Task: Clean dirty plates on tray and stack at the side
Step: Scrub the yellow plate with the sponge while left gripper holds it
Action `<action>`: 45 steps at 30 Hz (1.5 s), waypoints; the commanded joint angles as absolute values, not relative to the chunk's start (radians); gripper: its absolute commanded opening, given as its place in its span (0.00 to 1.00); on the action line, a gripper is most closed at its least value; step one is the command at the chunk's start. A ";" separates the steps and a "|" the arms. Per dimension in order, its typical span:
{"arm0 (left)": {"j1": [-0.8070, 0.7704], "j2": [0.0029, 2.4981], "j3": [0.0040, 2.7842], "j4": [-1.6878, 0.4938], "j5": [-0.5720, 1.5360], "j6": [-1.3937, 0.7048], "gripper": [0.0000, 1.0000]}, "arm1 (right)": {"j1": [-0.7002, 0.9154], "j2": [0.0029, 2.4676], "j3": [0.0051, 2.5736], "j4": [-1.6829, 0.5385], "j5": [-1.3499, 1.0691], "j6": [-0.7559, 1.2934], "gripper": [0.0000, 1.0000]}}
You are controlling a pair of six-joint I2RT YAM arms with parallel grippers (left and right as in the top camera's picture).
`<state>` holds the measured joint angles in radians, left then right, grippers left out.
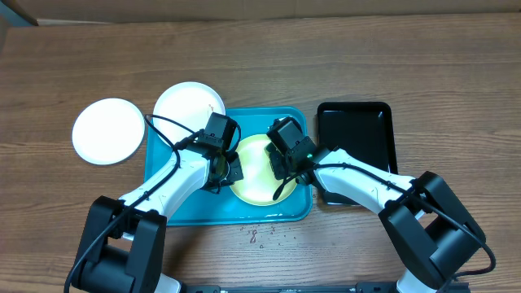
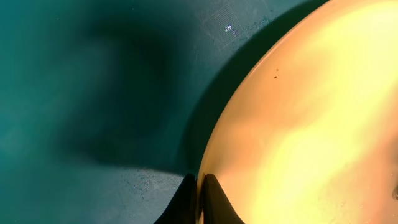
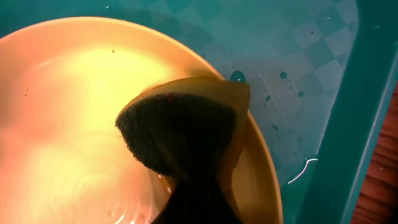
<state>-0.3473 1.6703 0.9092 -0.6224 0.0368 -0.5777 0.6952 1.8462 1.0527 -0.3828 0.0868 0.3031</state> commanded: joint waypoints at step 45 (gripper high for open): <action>-0.350 1.676 0.889 -0.621 0.015 -0.583 0.04 | 0.562 1.777 1.307 -0.626 -0.316 0.260 0.04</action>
<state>-0.3473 1.6703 0.9077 -0.6205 0.0364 -0.5774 0.6113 1.8404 1.2278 -0.5858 -0.3103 0.2867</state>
